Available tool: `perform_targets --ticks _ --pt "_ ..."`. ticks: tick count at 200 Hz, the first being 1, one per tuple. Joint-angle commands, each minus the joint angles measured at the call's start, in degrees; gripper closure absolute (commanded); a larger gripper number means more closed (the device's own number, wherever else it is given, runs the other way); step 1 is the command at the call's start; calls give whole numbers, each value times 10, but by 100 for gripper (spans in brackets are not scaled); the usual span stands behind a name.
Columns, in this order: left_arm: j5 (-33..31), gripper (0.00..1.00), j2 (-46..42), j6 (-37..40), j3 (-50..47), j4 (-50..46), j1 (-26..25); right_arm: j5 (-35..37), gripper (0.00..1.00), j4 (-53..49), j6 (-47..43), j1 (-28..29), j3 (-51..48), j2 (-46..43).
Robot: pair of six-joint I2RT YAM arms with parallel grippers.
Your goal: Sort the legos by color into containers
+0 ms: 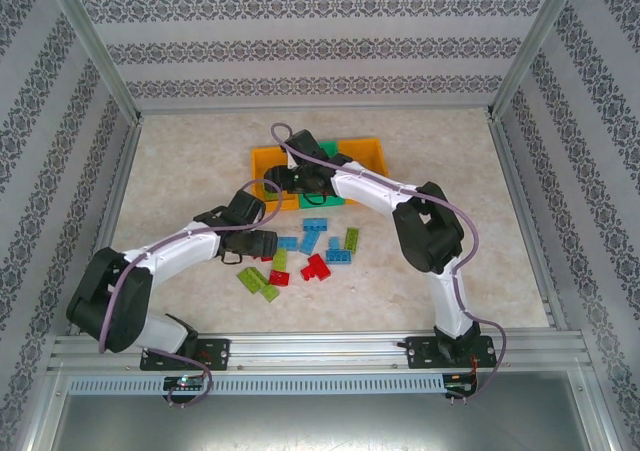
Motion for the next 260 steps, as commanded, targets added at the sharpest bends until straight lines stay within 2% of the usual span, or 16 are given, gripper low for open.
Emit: perform_targets --ticks 1,37,60,97,169,208,260 --pt "4 18 15 6 18 10 7 9 35 5 4 3 -30 -49" --pt "8 24 32 6 20 19 12 25 34 11 -6 3 -68 -91" --pt "20 31 43 4 20 28 21 34 33 11 -8 0 -91 -110" --pt "37 35 55 4 17 38 32 57 32 19 -11 -5 -135 -152" --pt "50 61 63 5 21 46 35 110 29 29 -12 -50 -258 -264" --pt "46 85 59 -1 30 31 37 142 27 22 -27 -79 -334 -330" --pt "60 90 20 -8 77 -2 37 178 19 12 -49 -79 -432 -396"
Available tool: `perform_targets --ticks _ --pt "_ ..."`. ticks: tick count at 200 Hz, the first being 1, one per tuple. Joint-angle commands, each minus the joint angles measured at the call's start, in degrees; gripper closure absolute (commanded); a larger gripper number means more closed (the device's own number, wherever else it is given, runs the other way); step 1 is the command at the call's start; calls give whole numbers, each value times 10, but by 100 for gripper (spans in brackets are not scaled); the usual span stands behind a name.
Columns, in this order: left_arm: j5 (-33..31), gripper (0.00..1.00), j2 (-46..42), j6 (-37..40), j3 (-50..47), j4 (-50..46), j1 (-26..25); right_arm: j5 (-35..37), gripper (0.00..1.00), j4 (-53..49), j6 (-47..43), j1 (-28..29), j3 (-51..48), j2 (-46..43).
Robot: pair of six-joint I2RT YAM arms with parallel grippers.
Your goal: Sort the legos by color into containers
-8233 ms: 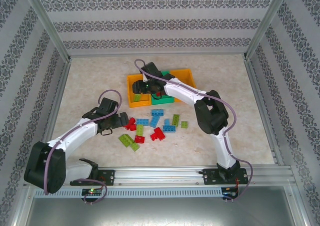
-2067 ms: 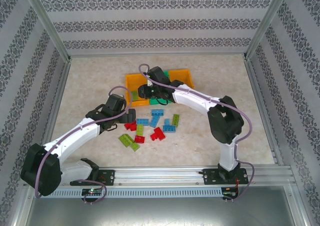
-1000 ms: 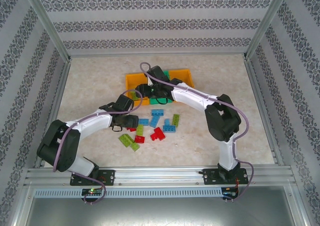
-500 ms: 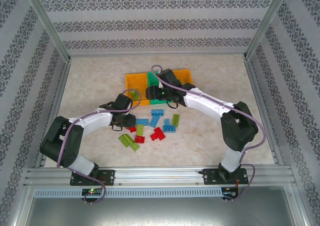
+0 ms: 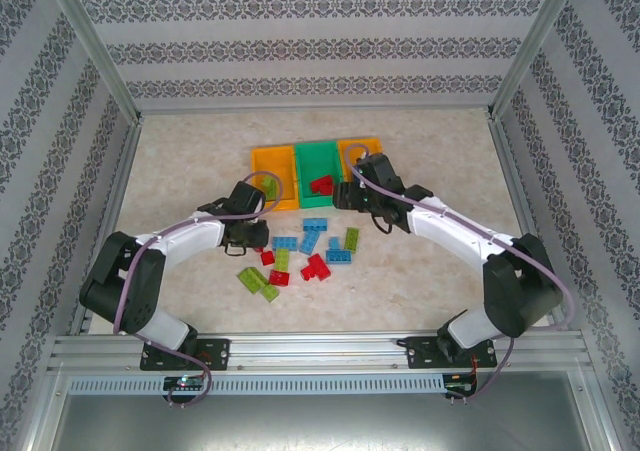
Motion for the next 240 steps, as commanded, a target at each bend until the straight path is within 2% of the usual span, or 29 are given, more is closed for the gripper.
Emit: perform_targets --ticks 1,28,54,113,143,158,177,240 --pt "16 90 -34 -7 39 -24 6 32 19 -8 -13 2 -41 -32" --pt "51 89 -38 -14 94 -18 0 40 17 0 -1 7 -85 -55" --pt "78 88 -4 -18 165 -4 -17 41 17 -5 23 16 -108 -55" --pt "135 87 149 -27 340 12 -31 42 17 -6 97 54 -119 -2" --pt "135 85 229 -30 427 -12 -31 52 17 -7 119 65 -109 38" --pt "118 79 260 -31 462 -31 -31 50 18 -5 127 64 -106 51" --pt "111 66 278 -37 479 -35 -32 49 20 -4 130 65 -103 62" --pt "62 26 244 -12 461 -41 -63 53 28 -7 131 64 -97 82"
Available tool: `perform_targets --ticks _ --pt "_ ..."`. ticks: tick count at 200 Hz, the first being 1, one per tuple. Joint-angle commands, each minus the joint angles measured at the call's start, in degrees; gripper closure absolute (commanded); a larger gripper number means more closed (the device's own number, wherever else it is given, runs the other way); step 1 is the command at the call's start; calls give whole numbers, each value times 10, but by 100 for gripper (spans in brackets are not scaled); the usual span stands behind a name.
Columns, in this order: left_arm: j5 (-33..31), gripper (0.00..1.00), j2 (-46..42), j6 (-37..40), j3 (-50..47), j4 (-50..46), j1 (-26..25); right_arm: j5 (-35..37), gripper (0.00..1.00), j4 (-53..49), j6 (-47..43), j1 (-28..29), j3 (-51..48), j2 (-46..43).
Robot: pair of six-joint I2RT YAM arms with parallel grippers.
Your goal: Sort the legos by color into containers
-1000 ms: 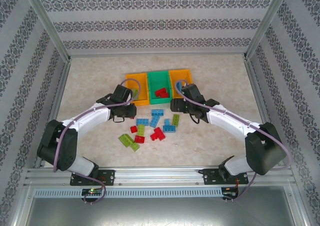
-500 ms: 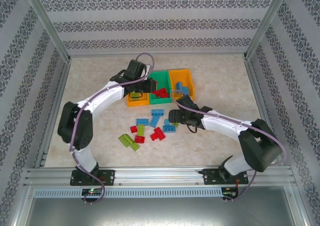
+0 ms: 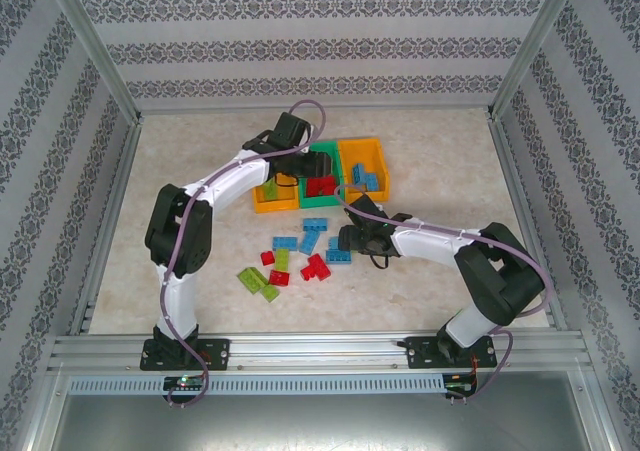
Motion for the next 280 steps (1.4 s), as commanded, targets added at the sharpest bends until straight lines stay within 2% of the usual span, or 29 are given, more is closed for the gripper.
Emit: perform_targets --ticks 1,14,21,27,68,99,138,189,229,280 --pt "-29 25 -36 14 -2 -21 -22 18 28 -7 7 5 16 16" --pt "-31 12 -55 15 -22 -12 -27 17 31 -5 3 6 16 20" --pt "-31 9 -68 14 -34 -6 -29 18 33 -4 -2 6 18 22" --pt "-31 0 -78 12 -45 -1 -30 17 35 -5 -7 7 21 26" --pt "-46 0 -151 5 -114 16 -30 22 55 -21 -39 11 40 38" --pt "-88 1 -212 0 -177 19 -29 30 68 -22 -54 20 48 19" --pt "-143 1 -276 -13 -273 25 -15 16 69 3 -81 44 85 -1" --pt "-199 1 -372 -25 -389 25 9 -73 70 76 -89 49 178 36" --pt "-203 1 -407 -16 -437 4 22 -155 70 115 -75 43 279 120" --pt "-178 1 -422 -34 -489 -6 23 -205 69 126 -38 23 387 229"
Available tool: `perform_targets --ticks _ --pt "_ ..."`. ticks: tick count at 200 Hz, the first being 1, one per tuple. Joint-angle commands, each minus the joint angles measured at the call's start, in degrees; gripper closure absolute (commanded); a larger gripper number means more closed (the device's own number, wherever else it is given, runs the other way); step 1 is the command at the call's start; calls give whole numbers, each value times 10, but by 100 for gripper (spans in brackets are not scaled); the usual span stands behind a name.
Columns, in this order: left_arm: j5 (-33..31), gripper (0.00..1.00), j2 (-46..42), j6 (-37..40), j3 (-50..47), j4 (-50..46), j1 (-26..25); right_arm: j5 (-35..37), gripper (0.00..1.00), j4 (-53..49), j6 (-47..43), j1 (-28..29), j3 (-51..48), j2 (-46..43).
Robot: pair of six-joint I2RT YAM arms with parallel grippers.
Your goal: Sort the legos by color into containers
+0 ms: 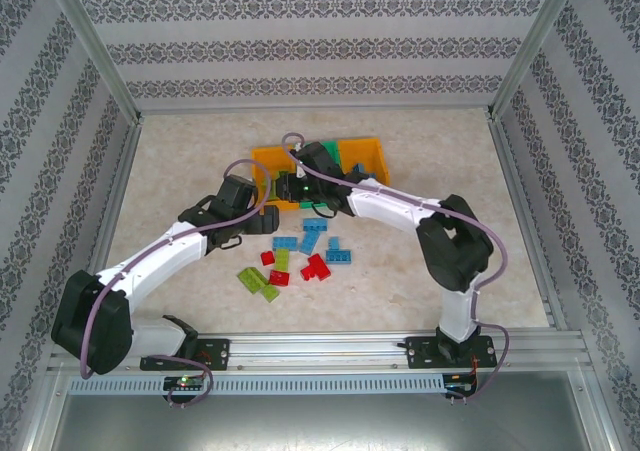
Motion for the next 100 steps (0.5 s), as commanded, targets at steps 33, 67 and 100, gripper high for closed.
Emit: perform_targets --ticks 33,67,100 --pt "24 0 -12 -11 -45 -9 7 -49 64 14 35 -20 67 68" --pt "47 0 -11 -15 -56 5 7 -27 51 0 43 -23 79 83" --pt "59 0 -11 -22 -58 9 0 -37 37 -3 56 -30 88 88"
